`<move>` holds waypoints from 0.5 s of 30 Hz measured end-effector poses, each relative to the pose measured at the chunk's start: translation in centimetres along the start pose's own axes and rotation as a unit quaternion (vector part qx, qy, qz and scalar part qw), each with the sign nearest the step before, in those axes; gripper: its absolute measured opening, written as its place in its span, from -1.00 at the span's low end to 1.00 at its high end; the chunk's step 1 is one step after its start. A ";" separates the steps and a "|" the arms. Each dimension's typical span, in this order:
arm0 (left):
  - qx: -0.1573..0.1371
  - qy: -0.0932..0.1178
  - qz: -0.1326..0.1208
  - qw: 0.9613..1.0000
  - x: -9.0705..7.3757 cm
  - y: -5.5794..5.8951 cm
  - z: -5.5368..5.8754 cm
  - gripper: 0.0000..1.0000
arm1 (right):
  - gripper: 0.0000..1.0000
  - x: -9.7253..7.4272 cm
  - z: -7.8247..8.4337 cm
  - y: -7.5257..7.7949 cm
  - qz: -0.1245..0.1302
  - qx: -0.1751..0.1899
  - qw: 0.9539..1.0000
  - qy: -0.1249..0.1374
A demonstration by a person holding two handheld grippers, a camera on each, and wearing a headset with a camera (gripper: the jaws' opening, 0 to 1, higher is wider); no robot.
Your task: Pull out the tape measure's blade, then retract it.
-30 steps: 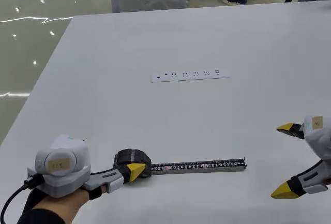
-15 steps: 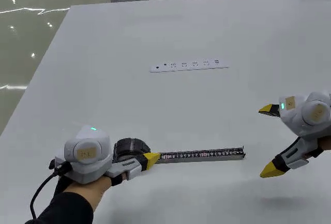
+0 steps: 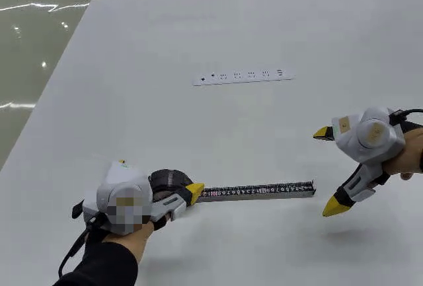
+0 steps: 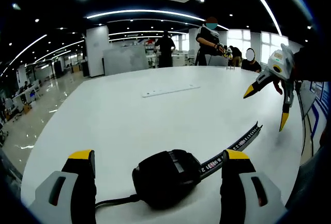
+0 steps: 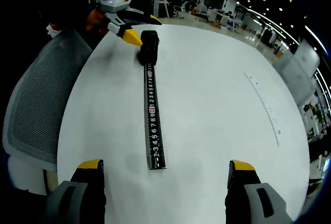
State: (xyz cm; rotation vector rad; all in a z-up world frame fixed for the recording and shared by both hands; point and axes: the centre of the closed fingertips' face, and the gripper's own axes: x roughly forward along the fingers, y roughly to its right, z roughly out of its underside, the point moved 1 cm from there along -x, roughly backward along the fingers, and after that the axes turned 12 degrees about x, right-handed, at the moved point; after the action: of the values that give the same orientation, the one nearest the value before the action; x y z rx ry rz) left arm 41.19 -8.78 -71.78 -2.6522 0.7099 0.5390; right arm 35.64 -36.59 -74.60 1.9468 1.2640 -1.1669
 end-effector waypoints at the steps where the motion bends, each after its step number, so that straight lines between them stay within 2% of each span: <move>1: -0.009 0.005 0.001 1.000 0.1 0.2 0.1 0.99 | 0.88 0.1 0.0 0.1 -0.001 -0.002 1.000 -0.002; 5: -0.013 0.002 -0.005 1.000 0.4 0.5 0.6 0.99 | 0.84 0.6 0.2 0.4 -0.004 0.003 1.000 -0.004; 6: -0.008 -0.002 -0.010 1.000 0.6 0.5 0.9 0.99 | 0.77 0.6 0.3 0.6 0.000 -0.001 1.000 -0.005; 9: -0.023 -0.009 -0.024 0.999 0.7 0.1 1.3 0.99 | 0.48 0.9 0.5 0.8 0.001 -0.023 1.000 -0.005; 10: -0.026 -0.010 -0.031 0.999 0.6 -0.1 1.4 0.99 | 0.39 1.0 0.7 0.9 0.002 -0.019 1.000 -0.005; 11: -0.030 -0.009 -0.042 0.999 0.6 -0.5 1.5 0.99 | 0.36 1.2 0.7 1.0 -0.002 -0.009 1.000 -0.005; 13: -0.046 -0.011 -0.034 0.998 0.8 -0.3 1.7 0.99 | 0.30 1.3 0.7 1.0 -0.004 -0.004 1.000 -0.001; 15: -0.039 -0.012 -0.036 0.999 0.8 -0.4 1.7 0.99 | 0.25 1.4 0.8 0.8 -0.006 -0.005 1.000 -0.003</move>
State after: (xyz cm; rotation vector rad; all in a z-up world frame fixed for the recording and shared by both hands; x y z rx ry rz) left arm 41.60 -8.12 -73.54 -2.7270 0.5946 0.5878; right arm 36.34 -36.96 -76.29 1.9290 1.2766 -1.1689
